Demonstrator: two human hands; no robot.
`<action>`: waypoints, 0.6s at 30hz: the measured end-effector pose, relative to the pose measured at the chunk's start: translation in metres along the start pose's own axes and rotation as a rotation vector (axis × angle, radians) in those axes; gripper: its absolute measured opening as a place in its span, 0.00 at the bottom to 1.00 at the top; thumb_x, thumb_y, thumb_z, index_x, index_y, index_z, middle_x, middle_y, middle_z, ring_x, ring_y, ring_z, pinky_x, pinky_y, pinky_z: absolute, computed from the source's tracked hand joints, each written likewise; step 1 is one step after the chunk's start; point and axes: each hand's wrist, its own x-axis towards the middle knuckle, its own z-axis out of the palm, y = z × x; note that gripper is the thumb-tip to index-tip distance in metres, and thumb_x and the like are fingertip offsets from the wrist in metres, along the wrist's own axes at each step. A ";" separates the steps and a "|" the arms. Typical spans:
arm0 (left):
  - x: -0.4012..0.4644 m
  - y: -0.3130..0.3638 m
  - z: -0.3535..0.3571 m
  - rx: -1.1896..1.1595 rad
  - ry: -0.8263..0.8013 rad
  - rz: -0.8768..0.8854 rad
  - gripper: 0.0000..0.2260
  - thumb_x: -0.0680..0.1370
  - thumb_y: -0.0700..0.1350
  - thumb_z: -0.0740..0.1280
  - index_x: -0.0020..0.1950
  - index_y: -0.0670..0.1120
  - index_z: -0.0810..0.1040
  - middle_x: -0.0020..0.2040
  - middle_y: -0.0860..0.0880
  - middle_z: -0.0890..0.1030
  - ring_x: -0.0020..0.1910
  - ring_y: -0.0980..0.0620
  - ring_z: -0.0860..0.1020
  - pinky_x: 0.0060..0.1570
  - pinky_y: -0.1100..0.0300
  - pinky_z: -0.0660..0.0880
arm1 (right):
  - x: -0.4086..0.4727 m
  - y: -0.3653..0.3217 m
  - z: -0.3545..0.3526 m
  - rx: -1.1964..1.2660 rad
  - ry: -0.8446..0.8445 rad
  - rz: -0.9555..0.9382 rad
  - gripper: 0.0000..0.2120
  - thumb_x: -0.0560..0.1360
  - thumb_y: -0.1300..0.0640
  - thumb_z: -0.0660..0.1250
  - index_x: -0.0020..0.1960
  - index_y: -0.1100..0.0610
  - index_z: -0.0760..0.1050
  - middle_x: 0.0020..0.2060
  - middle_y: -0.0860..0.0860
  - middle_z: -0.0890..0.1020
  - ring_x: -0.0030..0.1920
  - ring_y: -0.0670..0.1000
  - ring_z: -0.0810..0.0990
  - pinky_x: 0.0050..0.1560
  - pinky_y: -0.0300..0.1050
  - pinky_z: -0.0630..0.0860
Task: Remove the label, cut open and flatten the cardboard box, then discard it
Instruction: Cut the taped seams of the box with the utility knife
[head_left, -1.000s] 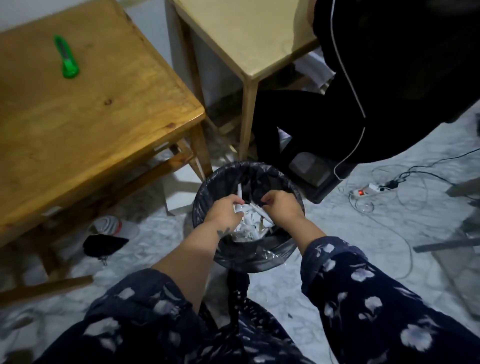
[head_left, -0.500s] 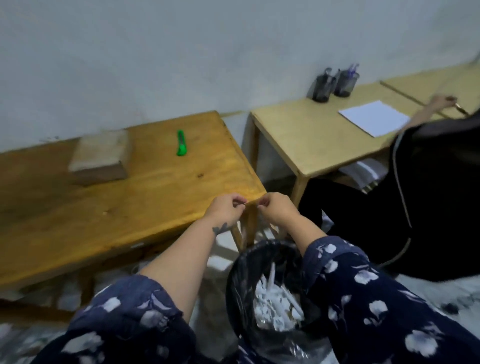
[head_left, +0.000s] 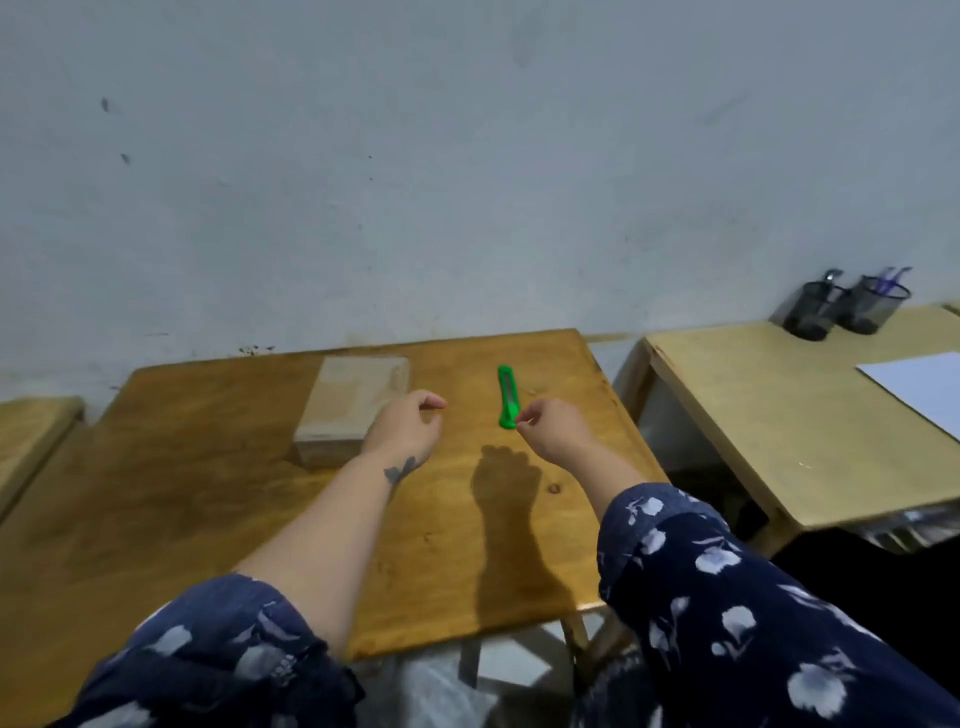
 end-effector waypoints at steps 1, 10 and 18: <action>0.011 -0.011 -0.006 0.011 0.018 -0.009 0.10 0.80 0.45 0.62 0.60 0.52 0.77 0.59 0.51 0.79 0.52 0.50 0.78 0.51 0.58 0.73 | 0.013 -0.006 0.005 0.013 0.001 0.017 0.12 0.78 0.56 0.62 0.58 0.55 0.79 0.55 0.57 0.82 0.48 0.55 0.80 0.43 0.44 0.73; 0.070 -0.096 -0.009 0.381 0.048 -0.008 0.21 0.81 0.53 0.55 0.75 0.52 0.62 0.77 0.51 0.61 0.76 0.50 0.56 0.74 0.46 0.53 | 0.085 0.002 0.059 0.084 0.090 0.247 0.20 0.77 0.55 0.65 0.68 0.54 0.70 0.64 0.57 0.74 0.62 0.58 0.75 0.59 0.51 0.75; 0.064 -0.108 0.001 0.451 0.125 0.046 0.22 0.82 0.54 0.49 0.75 0.53 0.61 0.77 0.53 0.59 0.77 0.54 0.54 0.75 0.49 0.46 | 0.122 -0.009 0.067 0.125 0.084 0.316 0.28 0.73 0.58 0.69 0.70 0.59 0.63 0.62 0.59 0.73 0.61 0.59 0.75 0.57 0.54 0.77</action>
